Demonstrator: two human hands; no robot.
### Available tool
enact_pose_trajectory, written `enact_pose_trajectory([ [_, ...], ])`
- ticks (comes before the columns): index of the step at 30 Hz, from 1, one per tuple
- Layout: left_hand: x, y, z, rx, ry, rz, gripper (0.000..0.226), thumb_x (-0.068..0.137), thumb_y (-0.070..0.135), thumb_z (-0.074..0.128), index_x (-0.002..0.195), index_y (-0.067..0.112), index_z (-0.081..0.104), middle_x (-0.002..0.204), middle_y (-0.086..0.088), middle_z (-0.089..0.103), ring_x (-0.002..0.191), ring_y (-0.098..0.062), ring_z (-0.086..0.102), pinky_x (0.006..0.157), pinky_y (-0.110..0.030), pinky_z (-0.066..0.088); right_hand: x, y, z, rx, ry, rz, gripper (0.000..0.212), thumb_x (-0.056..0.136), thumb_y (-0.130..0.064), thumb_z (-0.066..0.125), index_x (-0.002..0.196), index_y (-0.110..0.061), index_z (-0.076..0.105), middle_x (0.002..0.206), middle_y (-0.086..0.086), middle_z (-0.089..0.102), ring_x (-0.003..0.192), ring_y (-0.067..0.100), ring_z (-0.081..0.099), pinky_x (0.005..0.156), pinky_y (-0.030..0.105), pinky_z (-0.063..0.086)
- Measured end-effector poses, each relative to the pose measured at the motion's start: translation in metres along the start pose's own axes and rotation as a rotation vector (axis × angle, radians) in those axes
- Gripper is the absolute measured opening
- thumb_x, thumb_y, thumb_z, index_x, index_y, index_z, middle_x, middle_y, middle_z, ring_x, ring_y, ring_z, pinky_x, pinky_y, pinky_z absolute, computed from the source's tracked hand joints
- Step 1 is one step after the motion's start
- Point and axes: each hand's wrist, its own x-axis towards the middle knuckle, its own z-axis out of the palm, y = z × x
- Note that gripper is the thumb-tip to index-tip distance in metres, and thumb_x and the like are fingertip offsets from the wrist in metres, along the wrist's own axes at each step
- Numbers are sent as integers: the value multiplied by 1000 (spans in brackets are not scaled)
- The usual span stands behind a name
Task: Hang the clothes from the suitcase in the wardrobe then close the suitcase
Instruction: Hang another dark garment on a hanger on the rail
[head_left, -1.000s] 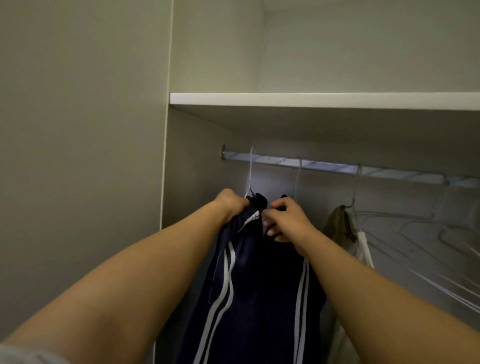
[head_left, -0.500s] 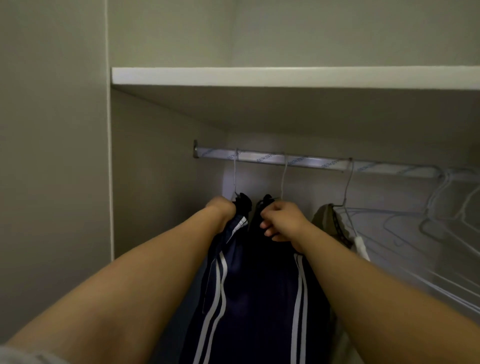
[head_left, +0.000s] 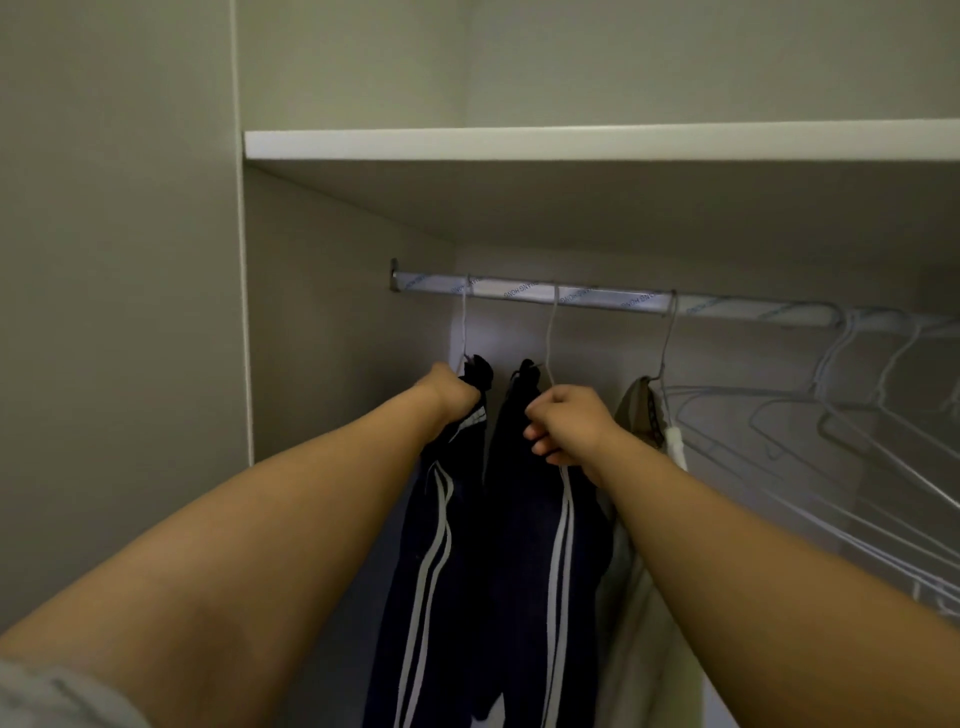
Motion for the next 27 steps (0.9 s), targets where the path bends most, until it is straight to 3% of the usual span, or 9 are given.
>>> enact_pose_trajectory([
  [2, -24, -5, 0, 64, 15, -4, 45, 92, 16, 53, 132, -4, 44, 133, -23, 52, 122, -37, 52, 97, -40, 45, -17, 5, -1, -2, -15, -4, 22, 94, -9, 42, 76, -18, 52, 67, 3, 55, 51, 14, 47, 47, 21, 40],
  [4, -44, -13, 0, 123, -5, -17, 38, 95, 15, 49, 128, -4, 49, 127, -24, 55, 114, -35, 56, 85, -36, 47, -33, 10, -1, -6, -39, -2, 22, 94, -9, 42, 76, -19, 52, 67, 2, 55, 51, 13, 47, 47, 20, 39],
  [8, -102, -28, 3, 98, -15, -90, 17, 96, 15, 47, 105, 3, 54, 86, -14, 56, 69, -22, 51, 63, -30, 42, -76, 26, 1, -11, -113, 5, 21, 93, -9, 43, 77, -19, 52, 67, 2, 55, 51, 13, 47, 46, 20, 39],
  [11, -150, -39, 7, 72, 7, -149, 19, 94, 14, 47, 104, 3, 59, 88, -14, 59, 76, -24, 57, 64, -31, 47, -112, 37, 4, -15, -172, 23, 20, 94, -9, 42, 80, -18, 53, 68, 2, 55, 51, 13, 47, 46, 21, 39],
  [14, -193, -50, 8, 115, 29, -180, 16, 92, 7, 45, 98, 6, 59, 74, -10, 59, 64, -20, 58, 57, -30, 50, -141, 47, 11, -7, -225, 40, 18, 94, -10, 42, 82, -17, 54, 68, 2, 56, 51, 12, 47, 46, 21, 39],
  [16, -218, -63, 9, 122, 54, -202, 15, 93, 8, 44, 94, 8, 60, 86, -14, 67, 82, -29, 67, 69, -34, 55, -159, 54, 19, 10, -266, 59, 19, 93, -10, 42, 79, -17, 53, 67, 3, 56, 51, 13, 47, 47, 22, 40],
  [19, -258, -92, 6, 140, 168, -241, 26, 93, 12, 43, 100, 1, 65, 107, -20, 68, 103, -34, 64, 86, -37, 53, -189, 63, 41, 19, -354, 100, 20, 94, -12, 44, 76, -17, 52, 68, 4, 57, 52, 13, 48, 48, 22, 40],
  [22, -303, -132, -2, 190, 280, -311, 28, 90, 14, 43, 103, 4, 66, 107, -19, 67, 102, -35, 63, 90, -39, 53, -220, 70, 72, 5, -459, 109, 21, 94, -11, 44, 75, -16, 51, 66, 3, 56, 52, 14, 48, 48, 22, 39],
  [27, -376, -205, -29, 158, 322, -433, 26, 88, 14, 44, 99, 11, 68, 106, -17, 69, 100, -32, 66, 89, -41, 54, -275, 84, 142, -11, -631, 142, 23, 95, -8, 42, 74, -15, 46, 63, 5, 52, 47, 15, 43, 44, 20, 34],
])
